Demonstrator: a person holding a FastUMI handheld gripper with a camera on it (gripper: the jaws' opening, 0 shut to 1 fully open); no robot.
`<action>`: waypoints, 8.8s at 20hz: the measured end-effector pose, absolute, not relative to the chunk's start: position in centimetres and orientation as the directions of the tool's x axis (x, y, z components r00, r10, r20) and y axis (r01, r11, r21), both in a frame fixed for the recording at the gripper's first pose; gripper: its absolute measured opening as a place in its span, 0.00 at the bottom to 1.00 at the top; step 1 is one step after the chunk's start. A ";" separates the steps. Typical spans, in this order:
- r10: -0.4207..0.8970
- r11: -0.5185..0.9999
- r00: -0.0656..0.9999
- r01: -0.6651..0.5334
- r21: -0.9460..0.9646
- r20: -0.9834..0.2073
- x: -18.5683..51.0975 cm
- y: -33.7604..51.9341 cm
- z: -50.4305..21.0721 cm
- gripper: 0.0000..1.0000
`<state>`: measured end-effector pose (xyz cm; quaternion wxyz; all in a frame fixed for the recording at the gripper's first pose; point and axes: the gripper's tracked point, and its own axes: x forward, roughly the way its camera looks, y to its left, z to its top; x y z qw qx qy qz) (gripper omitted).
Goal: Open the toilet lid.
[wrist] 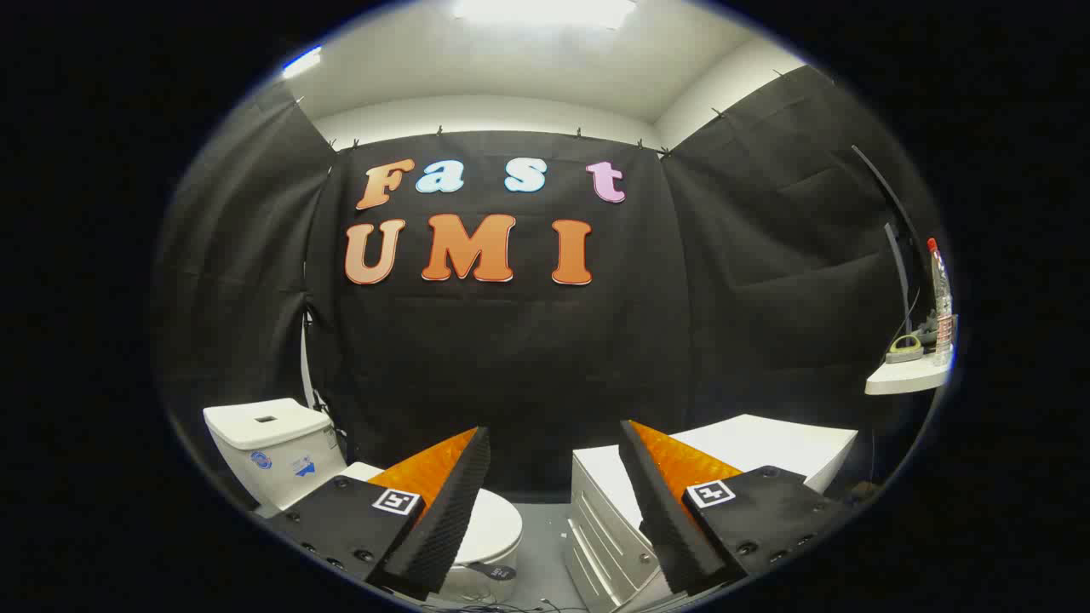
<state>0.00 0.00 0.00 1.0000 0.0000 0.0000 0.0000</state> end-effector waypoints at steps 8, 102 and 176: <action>0.003 1.000 1.000 -0.003 0.011 0.004 -0.1 0.1 0.2 0.98; 0.000 0.654 0.823 0.429 0.623 -0.568 3.0 7.3 -36.9 0.09; 0.047 0.982 0.994 -0.028 0.185 -0.098 12.1 14.6 -14.3 0.09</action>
